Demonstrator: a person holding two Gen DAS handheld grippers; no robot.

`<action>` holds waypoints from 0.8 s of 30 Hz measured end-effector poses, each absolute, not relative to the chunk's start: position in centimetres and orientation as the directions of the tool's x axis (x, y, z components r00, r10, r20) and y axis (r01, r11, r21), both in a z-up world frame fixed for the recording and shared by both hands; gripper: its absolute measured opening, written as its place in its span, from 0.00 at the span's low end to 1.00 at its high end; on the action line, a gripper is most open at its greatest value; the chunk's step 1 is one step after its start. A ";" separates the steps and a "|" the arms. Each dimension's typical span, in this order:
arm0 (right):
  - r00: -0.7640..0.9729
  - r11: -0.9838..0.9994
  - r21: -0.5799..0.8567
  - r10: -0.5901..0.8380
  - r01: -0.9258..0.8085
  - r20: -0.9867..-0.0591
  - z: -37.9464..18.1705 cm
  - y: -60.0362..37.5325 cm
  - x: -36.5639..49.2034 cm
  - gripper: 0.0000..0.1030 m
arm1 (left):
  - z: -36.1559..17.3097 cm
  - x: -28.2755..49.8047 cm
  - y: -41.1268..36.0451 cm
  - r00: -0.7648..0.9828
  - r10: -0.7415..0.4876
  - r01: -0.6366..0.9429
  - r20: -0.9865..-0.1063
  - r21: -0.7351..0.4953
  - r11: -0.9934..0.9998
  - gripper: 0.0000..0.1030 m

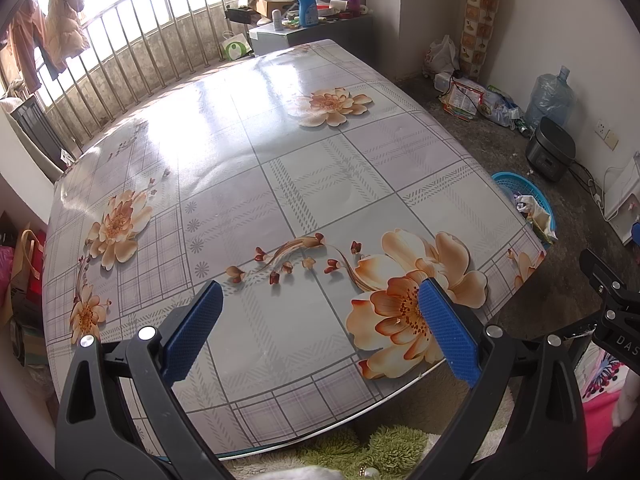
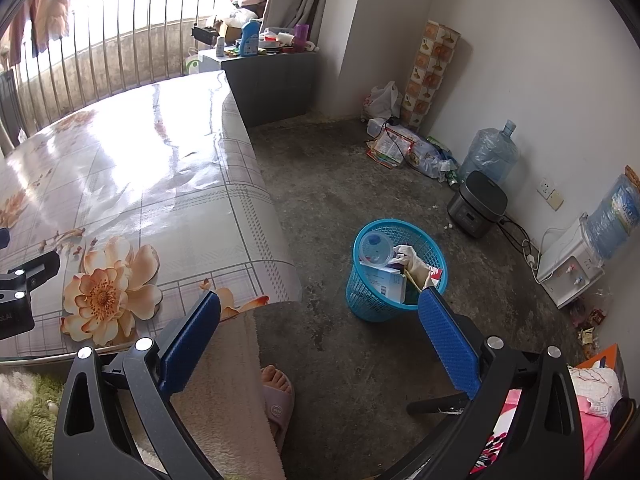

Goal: Collect trash

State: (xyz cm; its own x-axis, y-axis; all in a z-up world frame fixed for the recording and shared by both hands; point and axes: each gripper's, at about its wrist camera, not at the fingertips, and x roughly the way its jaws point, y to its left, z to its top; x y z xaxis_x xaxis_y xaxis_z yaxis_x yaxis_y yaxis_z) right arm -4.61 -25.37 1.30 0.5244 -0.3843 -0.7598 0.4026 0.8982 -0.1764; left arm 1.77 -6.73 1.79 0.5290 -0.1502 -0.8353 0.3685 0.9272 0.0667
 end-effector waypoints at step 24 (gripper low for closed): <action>0.527 0.898 -0.173 -0.383 0.404 -0.759 1.4 -25.4 -4.6 0.94 | 1.4 1.8 -6.4 0.530 -0.155 0.380 -0.834 0.070 0.922 0.91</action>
State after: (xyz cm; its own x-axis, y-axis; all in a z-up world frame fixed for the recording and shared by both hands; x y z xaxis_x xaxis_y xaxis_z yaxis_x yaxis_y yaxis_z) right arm -4.59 -25.42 1.36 0.5265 -0.3828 -0.7591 0.4038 0.8984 -0.1730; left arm 1.76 -6.37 1.42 0.5298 -0.1549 -0.8339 0.3802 0.9222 0.0703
